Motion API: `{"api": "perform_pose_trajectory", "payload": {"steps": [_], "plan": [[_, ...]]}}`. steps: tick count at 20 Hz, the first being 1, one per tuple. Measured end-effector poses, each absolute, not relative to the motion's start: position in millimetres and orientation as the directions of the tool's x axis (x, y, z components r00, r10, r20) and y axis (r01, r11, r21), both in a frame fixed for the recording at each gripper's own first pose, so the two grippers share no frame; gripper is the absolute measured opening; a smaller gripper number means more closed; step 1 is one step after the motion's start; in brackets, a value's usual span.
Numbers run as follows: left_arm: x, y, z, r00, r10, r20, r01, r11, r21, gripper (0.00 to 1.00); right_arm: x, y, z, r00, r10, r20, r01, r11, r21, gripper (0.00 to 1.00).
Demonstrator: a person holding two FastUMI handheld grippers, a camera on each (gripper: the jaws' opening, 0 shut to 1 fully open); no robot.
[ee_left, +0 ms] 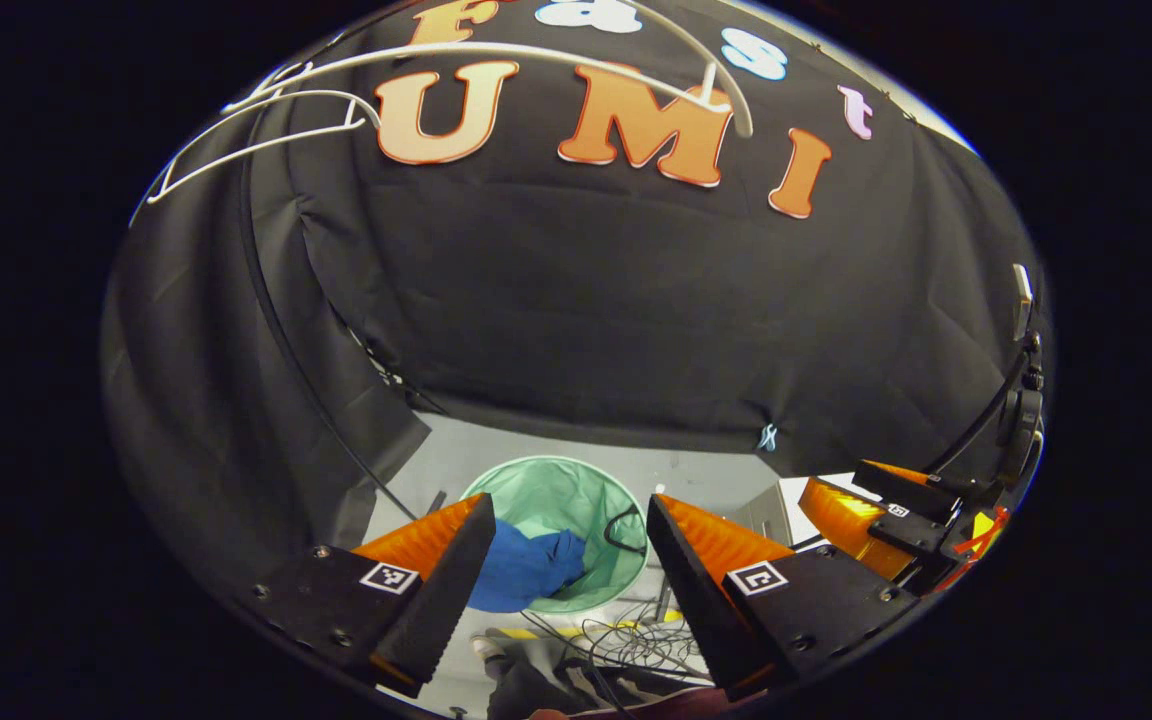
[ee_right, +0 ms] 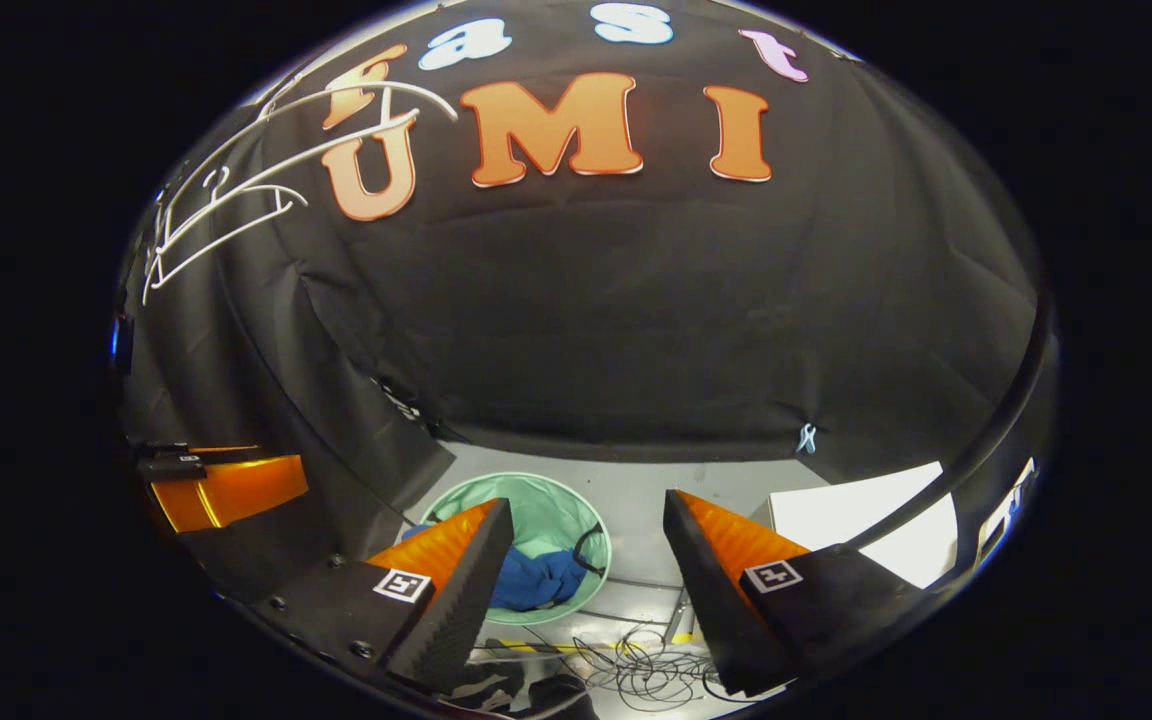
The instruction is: Grasp the clothes on the hanger with both hands and then place them into the laundry hamper below.
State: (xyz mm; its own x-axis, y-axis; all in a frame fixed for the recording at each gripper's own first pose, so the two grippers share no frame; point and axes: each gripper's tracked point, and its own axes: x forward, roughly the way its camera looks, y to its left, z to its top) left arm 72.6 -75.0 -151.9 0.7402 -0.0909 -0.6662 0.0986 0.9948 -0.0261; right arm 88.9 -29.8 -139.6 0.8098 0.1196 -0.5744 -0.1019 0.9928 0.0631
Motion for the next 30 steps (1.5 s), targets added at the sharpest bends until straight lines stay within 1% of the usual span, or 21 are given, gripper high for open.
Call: {"api": "perform_pose_trajectory", "payload": {"steps": [3,7,12,15,19,22,23,25,26,30], "plan": [[83,-79,-134,0.781,-0.102,-0.616,0.106,0.994,-0.03,0.97,90,-35,-108,0.856,0.111,-0.504,-0.113,0.993,0.026,0.98],[78,-86,-97,0.82,-0.119,-0.559,0.116,0.992,-0.041,0.97,84,-34,-71,0.89,0.124,-0.439,-0.121,0.992,0.035,0.99],[76,-91,-53,0.875,-0.119,-0.469,0.131,0.991,-0.007,0.97,83,-42,-17,0.935,0.117,-0.335,-0.121,0.993,0.007,0.98],[78,-95,-30,0.9,-0.121,-0.419,0.126,0.992,-0.016,0.97,75,-45,15,0.956,0.121,-0.267,-0.128,0.992,-0.009,0.98],[77,-90,8,0.939,-0.111,-0.326,0.115,0.993,-0.007,0.97,71,-50,36,0.969,0.13,-0.209,-0.135,0.991,-0.01,0.98],[77,-87,38,0.966,-0.102,-0.239,0.103,0.995,-0.009,0.96,65,-47,64,0.976,0.145,-0.162,-0.146,0.989,0.003,0.98],[78,-86,47,0.973,-0.095,-0.211,0.096,0.995,-0.009,0.96,65,-48,72,0.979,0.144,-0.143,-0.146,0.989,-0.003,0.89],[78,-84,61,0.984,-0.085,-0.159,0.085,0.996,-0.004,0.95,63,-50,87,0.985,0.14,-0.103,-0.143,0.99,-0.02,0.89],[77,-80,66,0.987,-0.076,-0.141,0.076,0.997,-0.001,0.94,62,-50,93,0.986,0.14,-0.09,-0.143,0.989,-0.026,0.89],[75,-69,77,0.994,-0.046,-0.098,0.047,0.999,0.008,0.93,54,-50,94,0.986,0.15,-0.066,-0.152,0.988,-0.02,0.89]]}}
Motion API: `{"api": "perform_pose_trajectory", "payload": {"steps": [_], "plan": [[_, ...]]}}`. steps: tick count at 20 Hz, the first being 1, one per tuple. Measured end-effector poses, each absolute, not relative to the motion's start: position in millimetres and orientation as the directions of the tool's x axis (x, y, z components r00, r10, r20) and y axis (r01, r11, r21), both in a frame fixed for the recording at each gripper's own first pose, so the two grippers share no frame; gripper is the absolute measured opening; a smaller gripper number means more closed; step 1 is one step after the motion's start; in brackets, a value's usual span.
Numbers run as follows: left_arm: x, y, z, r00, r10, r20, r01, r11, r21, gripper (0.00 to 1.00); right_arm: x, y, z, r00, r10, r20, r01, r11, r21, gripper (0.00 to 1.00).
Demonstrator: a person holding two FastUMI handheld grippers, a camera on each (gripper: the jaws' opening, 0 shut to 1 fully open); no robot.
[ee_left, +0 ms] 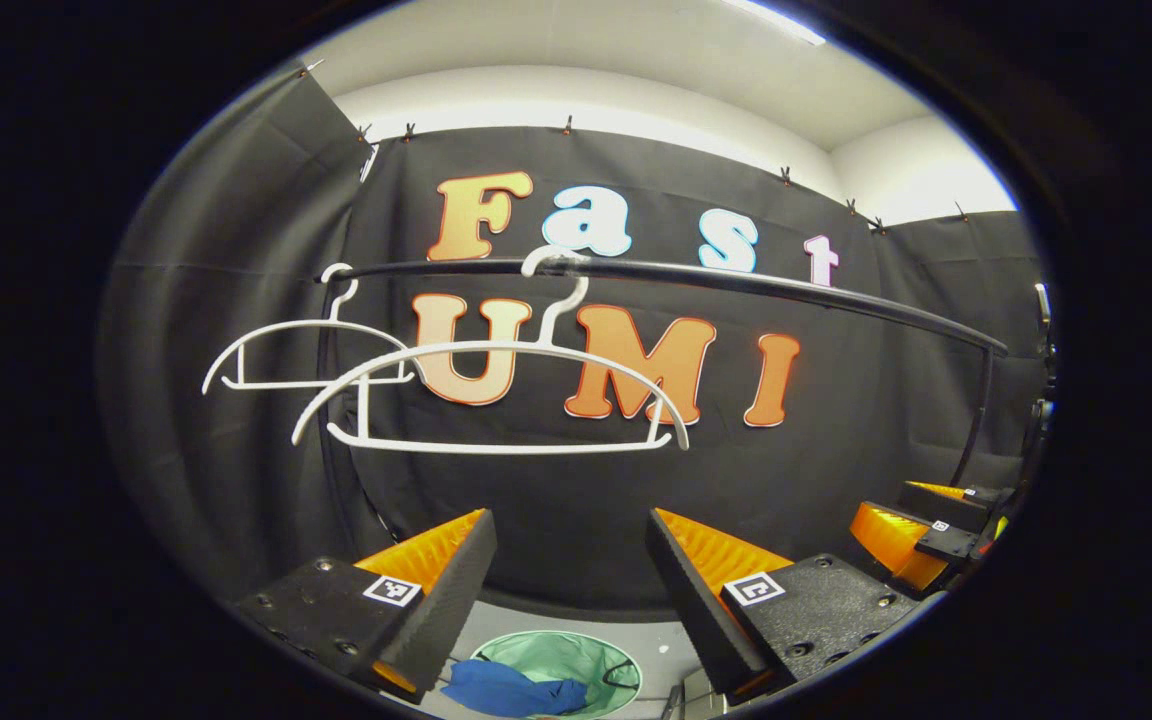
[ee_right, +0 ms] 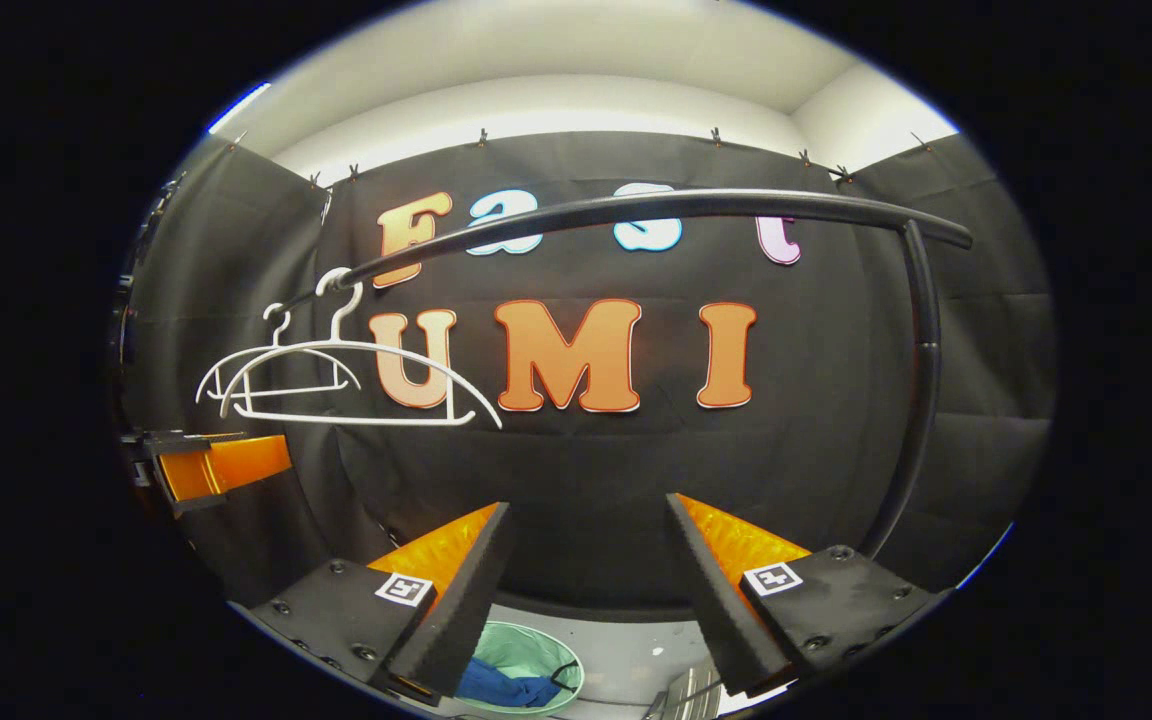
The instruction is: Grasp the clothes on the hanger with both hands and then place them into the laundry hamper below.
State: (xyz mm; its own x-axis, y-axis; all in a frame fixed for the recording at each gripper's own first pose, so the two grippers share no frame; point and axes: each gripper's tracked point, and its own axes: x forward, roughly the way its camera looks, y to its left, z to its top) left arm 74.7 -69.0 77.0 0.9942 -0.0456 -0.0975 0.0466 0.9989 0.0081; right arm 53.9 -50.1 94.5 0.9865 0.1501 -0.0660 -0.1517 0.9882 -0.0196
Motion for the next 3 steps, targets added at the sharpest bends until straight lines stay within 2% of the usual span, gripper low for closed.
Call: {"api": "perform_pose_trajectory", "payload": {"steps": [3], "plan": [[73.4,-64.7,78.2,0.995,-0.036,-0.095,0.037,0.999,0.013,0.93,51.7,-50.5,88.5,0.985,0.156,-0.067,-0.158,0.987,-0.019,0.89]]}}
